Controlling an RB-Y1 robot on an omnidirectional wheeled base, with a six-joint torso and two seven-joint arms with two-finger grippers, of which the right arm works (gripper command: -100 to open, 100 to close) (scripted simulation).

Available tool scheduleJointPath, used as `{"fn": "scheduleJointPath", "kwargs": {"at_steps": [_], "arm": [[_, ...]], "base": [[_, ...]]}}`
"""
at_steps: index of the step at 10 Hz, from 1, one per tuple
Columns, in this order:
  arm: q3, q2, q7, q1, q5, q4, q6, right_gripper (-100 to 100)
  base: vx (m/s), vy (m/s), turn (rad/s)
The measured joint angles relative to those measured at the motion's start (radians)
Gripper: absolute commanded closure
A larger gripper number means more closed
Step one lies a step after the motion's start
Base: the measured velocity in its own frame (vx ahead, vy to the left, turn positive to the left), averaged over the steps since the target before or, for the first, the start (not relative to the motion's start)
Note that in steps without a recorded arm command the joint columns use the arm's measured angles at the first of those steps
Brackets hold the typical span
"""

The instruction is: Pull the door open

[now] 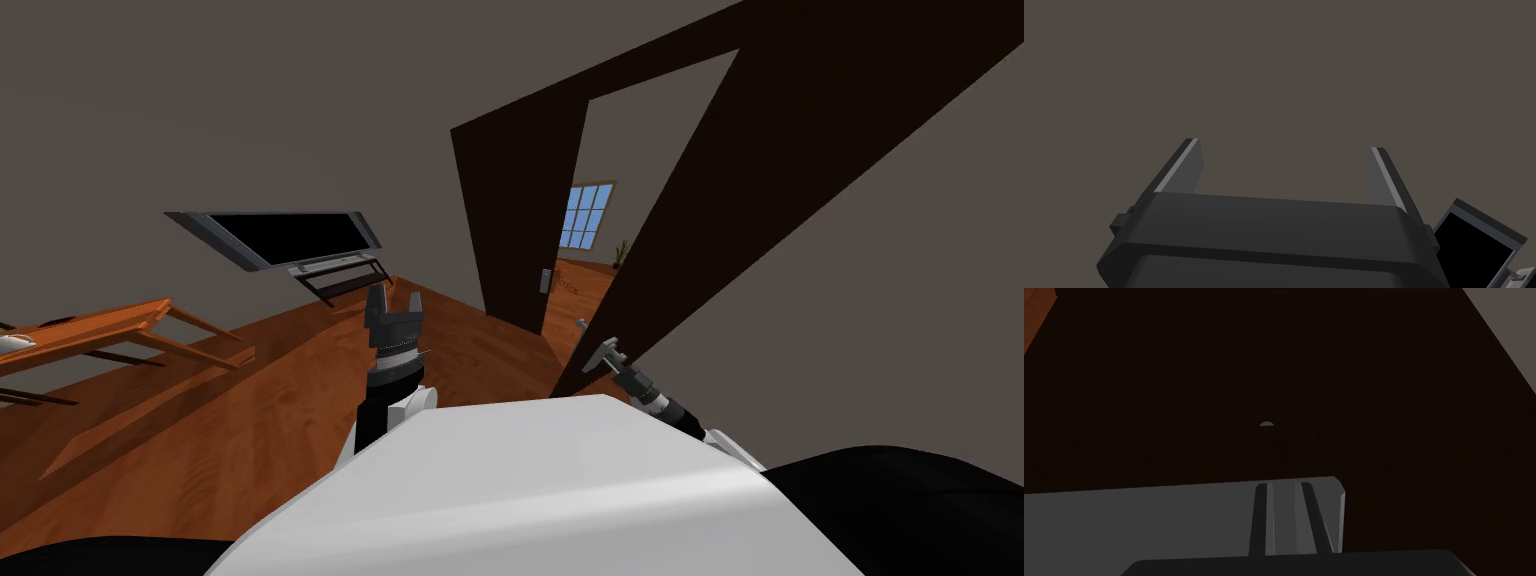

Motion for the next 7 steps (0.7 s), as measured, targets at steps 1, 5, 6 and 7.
{"fn": "scheduleJointPath", "kwargs": {"at_steps": [1, 5, 6, 7], "arm": [[0.0, 0.003, 0.002, -0.002, 0.006, 0.011, -0.021, -100], [-0.029, -0.015, -0.007, 0.03, -0.003, 0.019, -0.021, -100], [-0.037, -0.02, -0.008, 0.038, -0.007, 0.029, -0.025, -100], [-0.038, -0.021, -0.008, 0.039, -0.007, 0.03, -0.027, -100]], "base": [[-0.114, -0.027, -0.136], [-0.155, -0.135, -0.124], [-0.074, -0.069, -0.019], [0.094, 0.042, 0.092]]}}
